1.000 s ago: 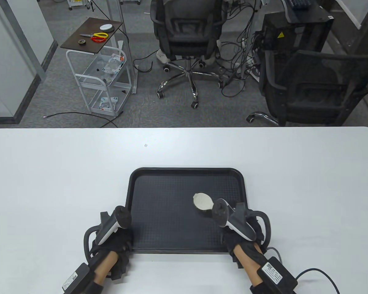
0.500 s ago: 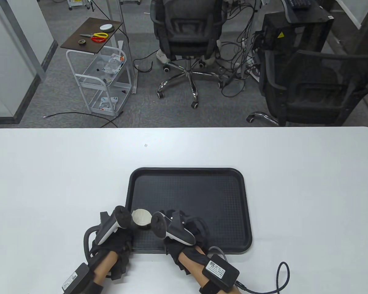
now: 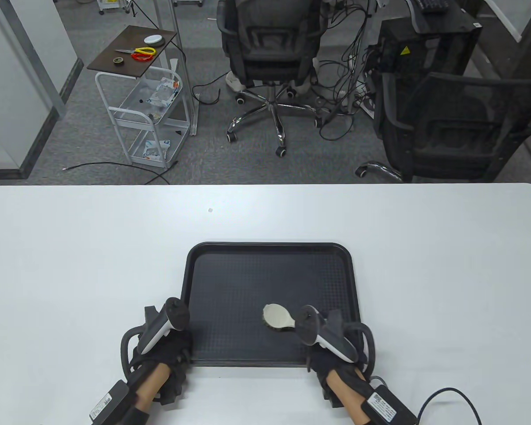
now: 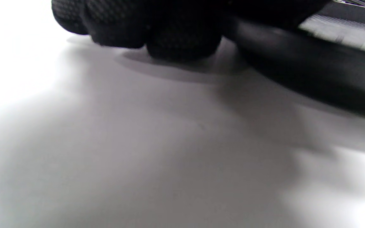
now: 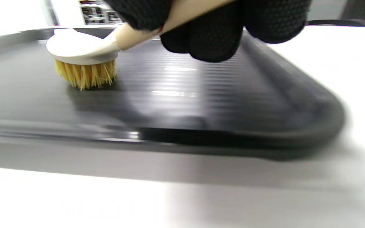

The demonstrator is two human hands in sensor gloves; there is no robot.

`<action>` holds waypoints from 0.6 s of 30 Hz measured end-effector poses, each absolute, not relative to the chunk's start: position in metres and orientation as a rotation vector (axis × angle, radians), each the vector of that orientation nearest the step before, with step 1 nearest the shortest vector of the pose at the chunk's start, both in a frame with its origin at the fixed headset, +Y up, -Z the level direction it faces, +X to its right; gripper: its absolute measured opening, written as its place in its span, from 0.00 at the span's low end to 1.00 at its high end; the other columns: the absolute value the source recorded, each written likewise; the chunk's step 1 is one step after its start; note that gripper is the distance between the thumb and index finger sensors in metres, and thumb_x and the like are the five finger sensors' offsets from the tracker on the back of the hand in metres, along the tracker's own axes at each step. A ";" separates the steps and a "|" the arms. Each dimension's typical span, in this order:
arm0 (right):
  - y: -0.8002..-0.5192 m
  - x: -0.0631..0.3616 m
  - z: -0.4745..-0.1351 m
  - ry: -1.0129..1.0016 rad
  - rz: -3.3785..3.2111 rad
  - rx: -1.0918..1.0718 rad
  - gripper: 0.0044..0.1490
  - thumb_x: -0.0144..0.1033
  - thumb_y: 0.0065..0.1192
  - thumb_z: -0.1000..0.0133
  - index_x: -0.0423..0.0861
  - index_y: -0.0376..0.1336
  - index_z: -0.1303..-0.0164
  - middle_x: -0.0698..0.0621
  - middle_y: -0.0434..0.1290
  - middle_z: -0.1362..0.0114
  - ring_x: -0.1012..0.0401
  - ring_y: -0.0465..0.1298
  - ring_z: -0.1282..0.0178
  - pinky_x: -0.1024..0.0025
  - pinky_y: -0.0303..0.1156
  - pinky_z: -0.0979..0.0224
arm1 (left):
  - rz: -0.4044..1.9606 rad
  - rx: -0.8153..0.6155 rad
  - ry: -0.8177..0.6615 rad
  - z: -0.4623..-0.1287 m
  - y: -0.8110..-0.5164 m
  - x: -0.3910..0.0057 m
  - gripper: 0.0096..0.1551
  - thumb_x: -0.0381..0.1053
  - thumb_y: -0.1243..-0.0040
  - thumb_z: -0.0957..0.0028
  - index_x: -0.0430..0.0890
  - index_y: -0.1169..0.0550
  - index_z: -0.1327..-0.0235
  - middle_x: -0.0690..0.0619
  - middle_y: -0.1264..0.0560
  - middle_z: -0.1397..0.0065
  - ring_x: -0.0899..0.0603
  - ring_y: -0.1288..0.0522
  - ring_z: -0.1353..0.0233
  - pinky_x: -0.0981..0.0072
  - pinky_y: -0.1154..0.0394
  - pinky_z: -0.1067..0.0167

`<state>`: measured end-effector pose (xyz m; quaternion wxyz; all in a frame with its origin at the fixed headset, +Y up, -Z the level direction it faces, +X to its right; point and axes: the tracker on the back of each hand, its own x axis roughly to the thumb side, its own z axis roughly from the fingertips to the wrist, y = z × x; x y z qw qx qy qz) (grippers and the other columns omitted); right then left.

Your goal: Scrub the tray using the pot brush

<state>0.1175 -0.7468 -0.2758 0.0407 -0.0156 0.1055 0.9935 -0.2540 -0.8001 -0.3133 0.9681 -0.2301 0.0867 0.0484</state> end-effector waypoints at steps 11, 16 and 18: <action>-0.729 0.186 -0.268 0.362 3.168 -0.294 0.33 0.30 0.64 0.47 0.56 0.64 0.29 0.45 0.70 0.28 0.51 0.76 0.37 0.48 0.73 0.36 | 0.098 -0.466 0.175 -0.313 -0.800 -0.254 0.47 0.60 0.45 0.51 0.44 0.50 0.26 0.51 0.23 0.61 0.46 0.24 0.59 0.46 0.31 0.39; -0.705 0.163 -0.268 0.266 3.121 -0.197 0.33 0.31 0.64 0.46 0.55 0.64 0.28 0.45 0.70 0.28 0.51 0.76 0.38 0.49 0.73 0.36 | 0.097 -0.466 0.176 -0.313 -0.800 -0.254 0.47 0.60 0.45 0.51 0.44 0.50 0.26 0.52 0.23 0.61 0.46 0.24 0.59 0.46 0.31 0.39; -0.696 0.143 -0.267 0.217 3.097 -0.098 0.33 0.31 0.64 0.46 0.55 0.64 0.28 0.46 0.70 0.27 0.51 0.76 0.38 0.49 0.73 0.36 | 0.099 -0.466 0.175 -0.313 -0.800 -0.254 0.47 0.60 0.45 0.51 0.44 0.50 0.26 0.52 0.23 0.61 0.46 0.24 0.59 0.47 0.31 0.39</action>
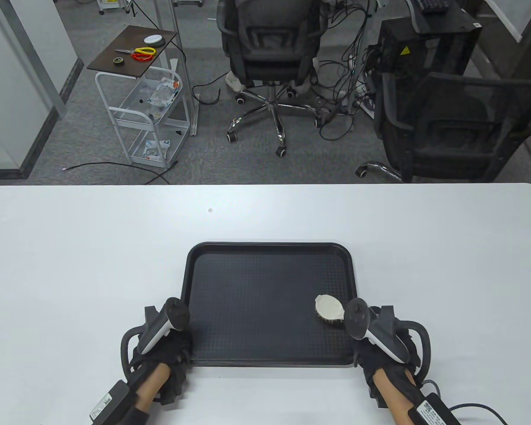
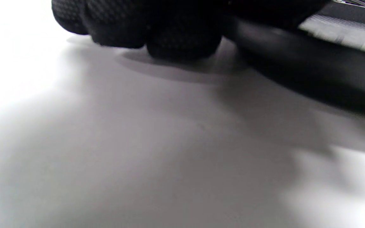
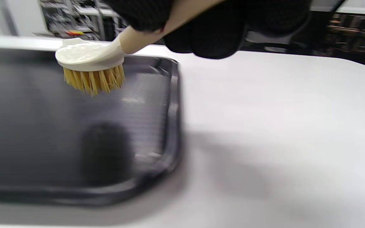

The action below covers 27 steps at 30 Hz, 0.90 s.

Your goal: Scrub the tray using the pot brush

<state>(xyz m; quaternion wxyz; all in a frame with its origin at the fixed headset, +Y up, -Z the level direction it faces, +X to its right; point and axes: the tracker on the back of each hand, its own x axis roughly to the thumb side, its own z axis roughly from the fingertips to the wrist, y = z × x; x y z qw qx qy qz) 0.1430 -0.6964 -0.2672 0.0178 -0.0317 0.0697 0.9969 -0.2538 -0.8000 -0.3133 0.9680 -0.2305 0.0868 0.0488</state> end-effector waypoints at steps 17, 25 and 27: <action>-0.738 -0.026 -0.271 0.219 2.997 0.418 0.33 0.33 0.63 0.46 0.57 0.62 0.27 0.48 0.69 0.27 0.53 0.76 0.36 0.50 0.73 0.34 | 0.107 -0.472 0.173 -0.314 -0.800 -0.255 0.47 0.60 0.45 0.51 0.44 0.50 0.26 0.52 0.23 0.61 0.46 0.24 0.59 0.46 0.31 0.39; -0.749 -0.019 -0.264 0.270 3.019 0.415 0.33 0.33 0.63 0.46 0.57 0.62 0.28 0.47 0.69 0.27 0.53 0.76 0.36 0.51 0.74 0.35 | 0.107 -0.472 0.173 -0.314 -0.800 -0.255 0.47 0.60 0.45 0.51 0.44 0.50 0.26 0.52 0.23 0.61 0.46 0.24 0.59 0.46 0.31 0.39; -0.750 -0.001 -0.262 0.284 3.010 0.367 0.33 0.33 0.63 0.46 0.57 0.63 0.28 0.47 0.70 0.27 0.53 0.76 0.37 0.51 0.74 0.35 | 0.104 -0.471 0.173 -0.314 -0.800 -0.255 0.47 0.60 0.45 0.51 0.44 0.50 0.26 0.52 0.23 0.61 0.46 0.24 0.59 0.46 0.31 0.39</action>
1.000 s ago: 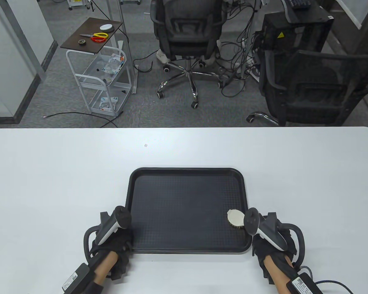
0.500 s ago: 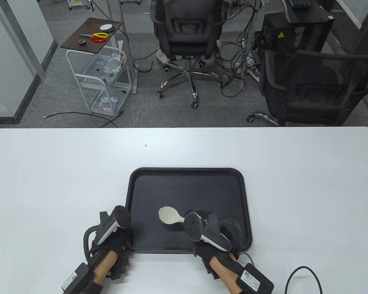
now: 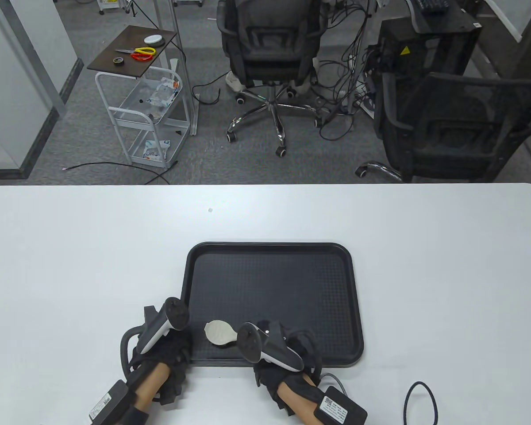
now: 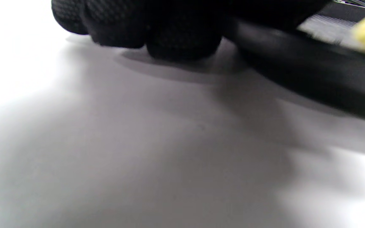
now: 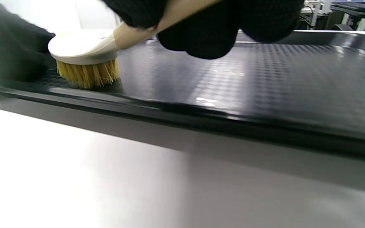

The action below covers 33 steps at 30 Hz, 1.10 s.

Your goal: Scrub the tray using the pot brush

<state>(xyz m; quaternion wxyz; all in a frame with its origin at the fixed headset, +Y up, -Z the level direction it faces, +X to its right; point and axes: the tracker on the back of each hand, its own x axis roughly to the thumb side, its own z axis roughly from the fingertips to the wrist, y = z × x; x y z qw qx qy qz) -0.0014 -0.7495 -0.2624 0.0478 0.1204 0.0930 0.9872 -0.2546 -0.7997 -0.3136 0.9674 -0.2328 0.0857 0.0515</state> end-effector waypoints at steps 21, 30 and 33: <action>-0.717 0.190 -0.244 0.465 3.178 -0.182 0.33 0.30 0.64 0.46 0.55 0.64 0.28 0.45 0.70 0.27 0.50 0.75 0.36 0.47 0.71 0.34 | 0.101 -0.468 0.174 -0.314 -0.800 -0.254 0.47 0.60 0.45 0.51 0.44 0.50 0.26 0.52 0.23 0.61 0.46 0.24 0.59 0.46 0.31 0.39; -0.693 0.112 -0.250 0.203 3.090 0.123 0.33 0.31 0.64 0.46 0.55 0.63 0.27 0.46 0.69 0.27 0.51 0.75 0.36 0.48 0.71 0.34 | 0.102 -0.469 0.173 -0.314 -0.800 -0.254 0.47 0.60 0.45 0.51 0.44 0.50 0.26 0.52 0.23 0.61 0.46 0.24 0.59 0.46 0.31 0.39; -0.699 0.073 -0.253 0.171 3.056 0.256 0.33 0.32 0.64 0.46 0.56 0.63 0.27 0.47 0.69 0.27 0.52 0.75 0.36 0.49 0.72 0.34 | 0.101 -0.468 0.173 -0.313 -0.800 -0.254 0.47 0.60 0.45 0.51 0.44 0.50 0.26 0.52 0.23 0.61 0.46 0.24 0.59 0.46 0.31 0.39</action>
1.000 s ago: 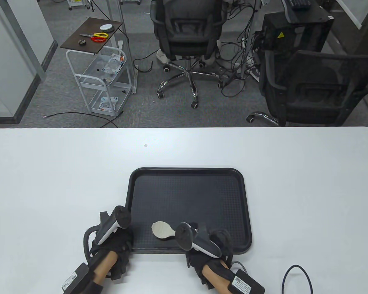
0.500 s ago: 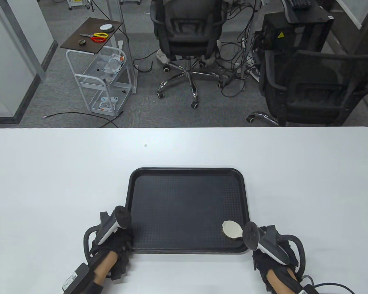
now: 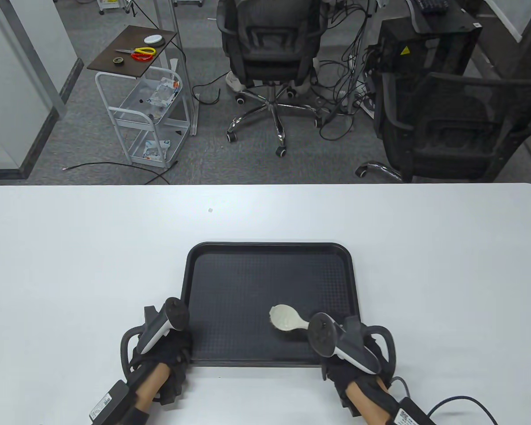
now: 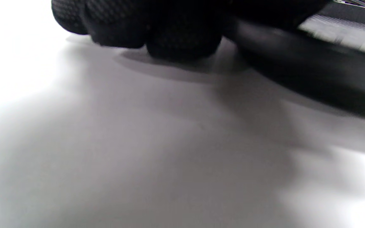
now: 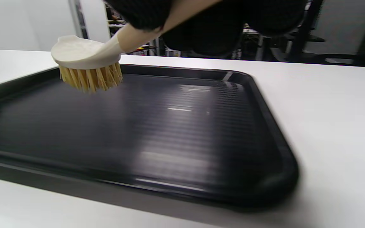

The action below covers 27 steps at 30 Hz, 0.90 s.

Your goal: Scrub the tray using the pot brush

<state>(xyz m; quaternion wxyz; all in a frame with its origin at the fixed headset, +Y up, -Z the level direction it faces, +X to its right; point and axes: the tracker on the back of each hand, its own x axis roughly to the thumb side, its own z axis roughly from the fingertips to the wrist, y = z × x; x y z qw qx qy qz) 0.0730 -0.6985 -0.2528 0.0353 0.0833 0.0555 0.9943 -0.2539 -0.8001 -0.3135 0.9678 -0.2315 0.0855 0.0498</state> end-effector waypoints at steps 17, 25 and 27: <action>-0.746 -0.034 -0.248 0.246 3.033 0.584 0.33 0.33 0.63 0.46 0.56 0.62 0.27 0.48 0.69 0.27 0.54 0.76 0.35 0.51 0.73 0.34 | 0.106 -0.471 0.170 -0.314 -0.800 -0.254 0.47 0.60 0.45 0.51 0.44 0.50 0.26 0.51 0.23 0.61 0.45 0.24 0.59 0.46 0.31 0.39; -0.743 0.037 -0.248 0.319 3.089 0.397 0.33 0.31 0.64 0.47 0.56 0.63 0.29 0.47 0.69 0.27 0.52 0.76 0.36 0.49 0.73 0.34 | 0.105 -0.468 0.171 -0.314 -0.800 -0.254 0.47 0.60 0.45 0.51 0.44 0.50 0.26 0.51 0.23 0.61 0.45 0.24 0.59 0.46 0.31 0.39; -0.741 0.069 -0.247 0.349 3.096 0.299 0.33 0.31 0.65 0.47 0.56 0.64 0.29 0.46 0.70 0.27 0.52 0.76 0.36 0.48 0.73 0.34 | 0.107 -0.470 0.170 -0.314 -0.800 -0.254 0.47 0.60 0.45 0.51 0.44 0.50 0.26 0.51 0.23 0.61 0.46 0.24 0.59 0.46 0.31 0.39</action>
